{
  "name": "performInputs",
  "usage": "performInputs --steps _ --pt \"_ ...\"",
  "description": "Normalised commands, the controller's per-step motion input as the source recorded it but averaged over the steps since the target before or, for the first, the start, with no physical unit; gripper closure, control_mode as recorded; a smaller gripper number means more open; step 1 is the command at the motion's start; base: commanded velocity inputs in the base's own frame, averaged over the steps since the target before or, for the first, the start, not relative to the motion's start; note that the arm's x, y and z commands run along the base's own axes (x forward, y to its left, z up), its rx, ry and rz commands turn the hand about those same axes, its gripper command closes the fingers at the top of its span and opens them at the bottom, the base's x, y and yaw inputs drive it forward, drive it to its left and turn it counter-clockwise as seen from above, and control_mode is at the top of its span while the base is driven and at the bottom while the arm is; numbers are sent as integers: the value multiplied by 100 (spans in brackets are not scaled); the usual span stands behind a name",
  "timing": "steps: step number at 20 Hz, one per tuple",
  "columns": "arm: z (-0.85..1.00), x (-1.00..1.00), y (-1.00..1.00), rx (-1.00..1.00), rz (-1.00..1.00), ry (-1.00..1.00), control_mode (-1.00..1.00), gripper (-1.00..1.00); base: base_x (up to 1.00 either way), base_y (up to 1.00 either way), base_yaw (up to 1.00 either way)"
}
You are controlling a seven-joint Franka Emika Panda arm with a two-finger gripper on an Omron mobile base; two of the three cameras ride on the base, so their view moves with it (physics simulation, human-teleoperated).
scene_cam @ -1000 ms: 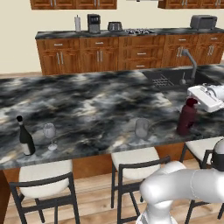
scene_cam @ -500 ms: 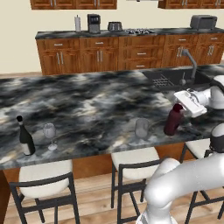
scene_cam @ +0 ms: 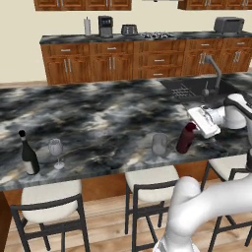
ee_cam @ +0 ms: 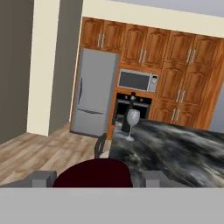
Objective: There is a wine glass and glass cup on the dining counter. Place the wine bottle next to the wine glass and the juice bottle next to the glass cup.
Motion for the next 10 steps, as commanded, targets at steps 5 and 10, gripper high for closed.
performInputs --steps 5,10 --pt "-45 39 0 -3 0 -2 -100 100 0 0 0" --pt "-49 24 0 -2 0 -1 -100 100 0 0 0"
